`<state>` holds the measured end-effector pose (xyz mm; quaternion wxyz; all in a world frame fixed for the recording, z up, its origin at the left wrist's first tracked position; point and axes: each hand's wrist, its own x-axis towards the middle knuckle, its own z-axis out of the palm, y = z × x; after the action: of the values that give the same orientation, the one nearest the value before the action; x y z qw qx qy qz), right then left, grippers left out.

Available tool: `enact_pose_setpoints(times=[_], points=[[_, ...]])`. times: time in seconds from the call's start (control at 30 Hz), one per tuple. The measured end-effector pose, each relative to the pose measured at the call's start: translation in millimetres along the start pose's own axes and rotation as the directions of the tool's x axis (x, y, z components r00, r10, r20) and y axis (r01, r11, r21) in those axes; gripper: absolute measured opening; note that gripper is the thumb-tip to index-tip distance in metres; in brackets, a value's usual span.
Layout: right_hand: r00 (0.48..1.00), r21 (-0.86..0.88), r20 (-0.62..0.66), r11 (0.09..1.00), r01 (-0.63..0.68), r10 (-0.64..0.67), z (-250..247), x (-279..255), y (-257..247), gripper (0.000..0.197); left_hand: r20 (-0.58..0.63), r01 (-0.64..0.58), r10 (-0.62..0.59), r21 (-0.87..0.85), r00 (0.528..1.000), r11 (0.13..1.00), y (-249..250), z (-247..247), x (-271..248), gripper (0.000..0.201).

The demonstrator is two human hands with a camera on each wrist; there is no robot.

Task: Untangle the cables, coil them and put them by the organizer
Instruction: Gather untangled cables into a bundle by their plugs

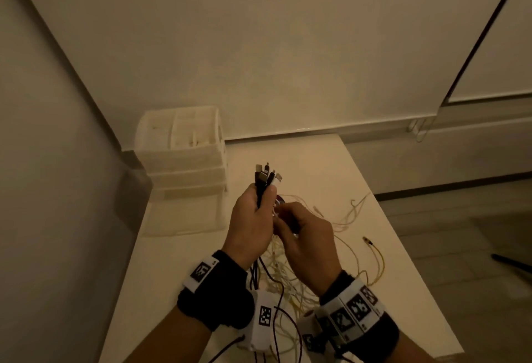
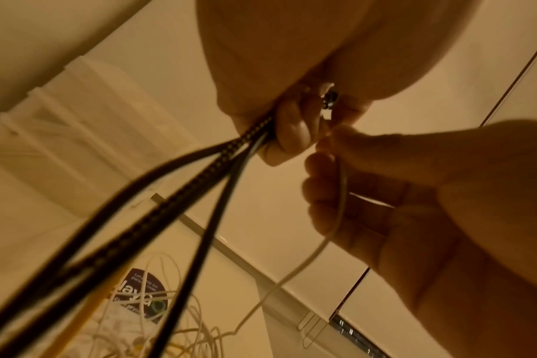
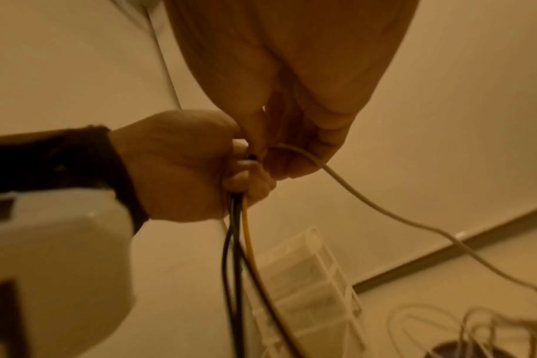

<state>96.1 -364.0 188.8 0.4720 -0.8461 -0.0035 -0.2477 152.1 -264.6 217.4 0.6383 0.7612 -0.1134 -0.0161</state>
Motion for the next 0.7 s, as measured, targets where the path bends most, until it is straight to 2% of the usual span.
enact_pose_setpoints(times=[0.07, 0.17, 0.3, 0.4, 0.47, 0.6, 0.7], points=[[0.999, 0.092, 0.012, 0.995, -0.033, 0.032, 13, -5, 3, 0.011, -0.02, -0.029, 0.028, -0.081, 0.999, 0.996, 6, -6, -2, 0.026], [0.998, 0.128, 0.066, 0.992, 0.012, -0.02, 30, -7, 16, 0.026, -0.054, -0.111, 0.104, -0.159, 0.993, 0.981, 20, -17, -2, 0.033], [0.985, 0.032, 0.173, 0.999, 0.007, -0.013, 41, -2, 63, 0.031, -0.141, -0.265, 0.238, -0.212, 0.961, 0.941, 42, -39, -5, 0.032], [0.961, -0.04, 0.274, 0.999, -0.01, 0.021, 46, 2, 92, 0.033, -0.209, -0.357, 0.328, -0.123, 0.921, 0.926, 53, -57, -9, 0.033], [0.952, -0.067, 0.295, 0.995, -0.067, 0.084, 46, 6, 107, 0.03, -0.243, -0.372, 0.331, -0.15, 0.912, 0.916, 59, -69, -10, 0.034], [0.926, -0.108, 0.296, 0.972, -0.211, 0.234, 44, 6, 134, 0.032, -0.256, -0.402, 0.33, -0.322, 0.909, 0.857, 73, -88, -13, 0.036], [0.926, -0.107, 0.241, 0.957, -0.271, 0.29, 39, 24, 142, 0.034, -0.154, -0.3, 0.265, -0.285, 0.952, 0.91, 67, -82, -17, 0.036]])
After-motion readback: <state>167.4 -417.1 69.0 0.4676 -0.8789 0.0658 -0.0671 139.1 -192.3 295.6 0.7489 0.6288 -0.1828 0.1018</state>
